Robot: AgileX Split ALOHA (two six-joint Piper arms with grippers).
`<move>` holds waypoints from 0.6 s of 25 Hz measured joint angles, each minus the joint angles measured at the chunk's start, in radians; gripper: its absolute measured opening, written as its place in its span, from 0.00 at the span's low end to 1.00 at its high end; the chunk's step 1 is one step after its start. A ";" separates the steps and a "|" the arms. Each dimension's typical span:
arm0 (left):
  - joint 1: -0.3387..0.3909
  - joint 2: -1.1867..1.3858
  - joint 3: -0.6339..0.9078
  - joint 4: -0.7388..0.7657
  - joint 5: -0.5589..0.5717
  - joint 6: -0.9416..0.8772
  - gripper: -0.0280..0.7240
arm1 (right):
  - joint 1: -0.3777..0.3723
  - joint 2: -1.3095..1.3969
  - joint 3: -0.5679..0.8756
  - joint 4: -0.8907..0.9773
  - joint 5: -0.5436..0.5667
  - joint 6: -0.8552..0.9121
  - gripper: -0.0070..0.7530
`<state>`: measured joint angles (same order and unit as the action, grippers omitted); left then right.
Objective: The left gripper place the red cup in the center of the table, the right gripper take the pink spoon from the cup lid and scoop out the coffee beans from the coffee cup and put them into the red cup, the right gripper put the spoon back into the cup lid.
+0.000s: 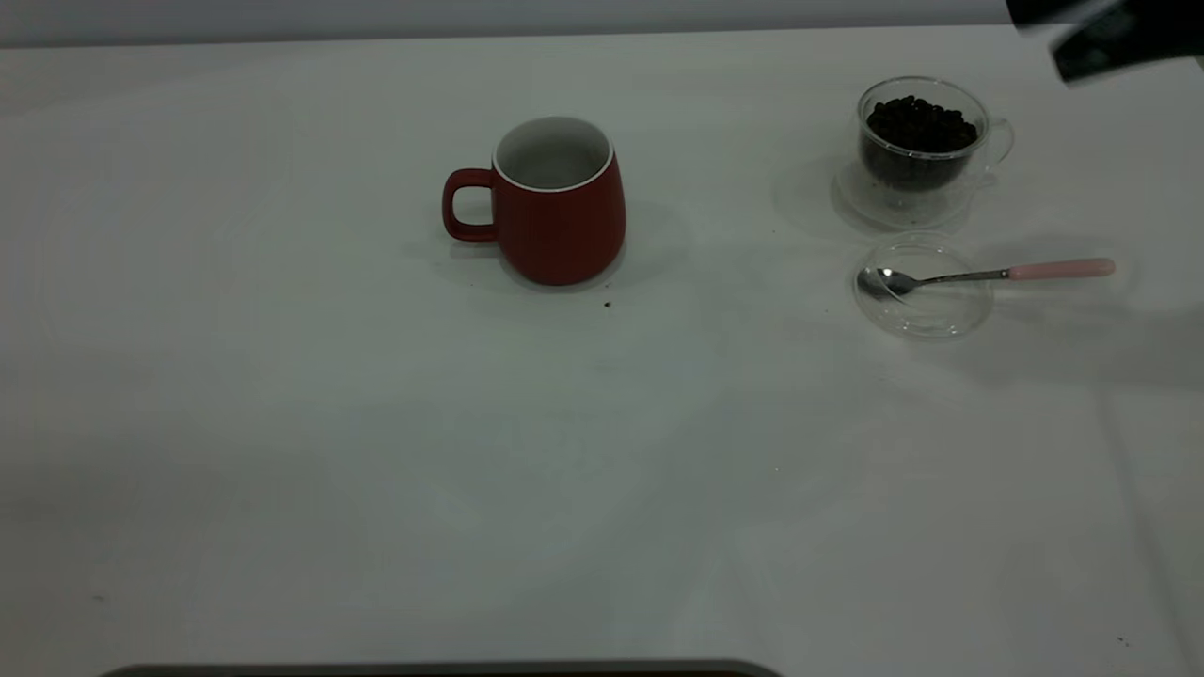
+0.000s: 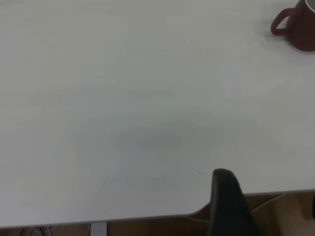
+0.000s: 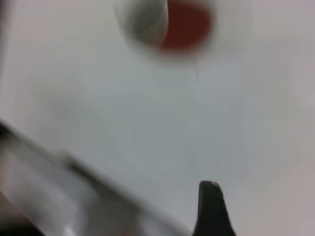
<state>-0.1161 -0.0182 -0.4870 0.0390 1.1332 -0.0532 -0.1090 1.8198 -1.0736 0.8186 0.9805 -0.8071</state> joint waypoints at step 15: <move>0.000 0.000 0.000 0.000 0.000 0.000 0.65 | 0.109 -0.998 0.438 -0.671 0.165 0.678 0.74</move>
<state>-0.1161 -0.0182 -0.4870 0.0390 1.1332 -0.0532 0.0000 0.8213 -0.6354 0.1479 1.1456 -0.1288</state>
